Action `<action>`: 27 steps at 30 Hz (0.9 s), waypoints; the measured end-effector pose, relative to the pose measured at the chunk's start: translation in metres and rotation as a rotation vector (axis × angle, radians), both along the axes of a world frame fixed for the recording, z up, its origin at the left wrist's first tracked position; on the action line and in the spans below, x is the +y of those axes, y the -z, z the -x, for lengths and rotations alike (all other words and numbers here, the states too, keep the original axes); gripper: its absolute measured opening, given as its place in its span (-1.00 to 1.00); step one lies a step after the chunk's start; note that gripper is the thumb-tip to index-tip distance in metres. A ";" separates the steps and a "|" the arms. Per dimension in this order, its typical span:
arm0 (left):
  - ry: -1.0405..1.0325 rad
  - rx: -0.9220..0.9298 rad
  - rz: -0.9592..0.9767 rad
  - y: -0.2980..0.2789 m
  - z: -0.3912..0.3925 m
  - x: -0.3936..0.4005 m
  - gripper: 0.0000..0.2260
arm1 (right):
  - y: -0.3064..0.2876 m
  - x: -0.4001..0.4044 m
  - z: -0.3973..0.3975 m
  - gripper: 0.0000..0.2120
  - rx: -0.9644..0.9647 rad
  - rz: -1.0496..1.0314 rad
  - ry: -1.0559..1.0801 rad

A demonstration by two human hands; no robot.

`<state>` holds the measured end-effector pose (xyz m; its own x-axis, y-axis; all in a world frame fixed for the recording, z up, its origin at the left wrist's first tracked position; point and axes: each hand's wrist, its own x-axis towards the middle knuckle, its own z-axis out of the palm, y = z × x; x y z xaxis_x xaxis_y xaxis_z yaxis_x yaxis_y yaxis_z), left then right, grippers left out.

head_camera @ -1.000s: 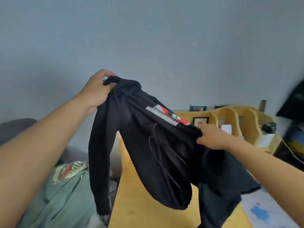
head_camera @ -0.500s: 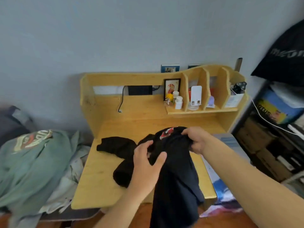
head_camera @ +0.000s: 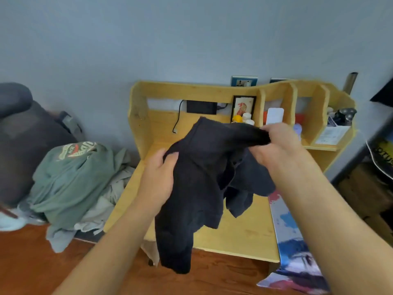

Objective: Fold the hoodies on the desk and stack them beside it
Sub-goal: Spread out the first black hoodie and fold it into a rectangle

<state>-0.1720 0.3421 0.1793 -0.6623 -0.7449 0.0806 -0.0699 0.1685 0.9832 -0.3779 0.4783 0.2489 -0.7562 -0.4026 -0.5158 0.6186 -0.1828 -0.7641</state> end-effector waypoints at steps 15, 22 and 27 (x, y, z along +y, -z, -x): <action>0.585 -0.960 0.598 0.213 -0.001 -0.071 -0.40 | 0.252 0.086 -0.052 -0.34 0.432 -0.962 -0.699; 0.677 -1.065 0.590 0.307 0.005 -0.058 -0.13 | 0.292 0.074 -0.085 -0.41 0.364 -1.026 -0.648; 0.616 -1.123 0.625 0.307 0.013 -0.052 -0.46 | 0.282 0.048 -0.101 -0.44 0.364 -0.966 -0.604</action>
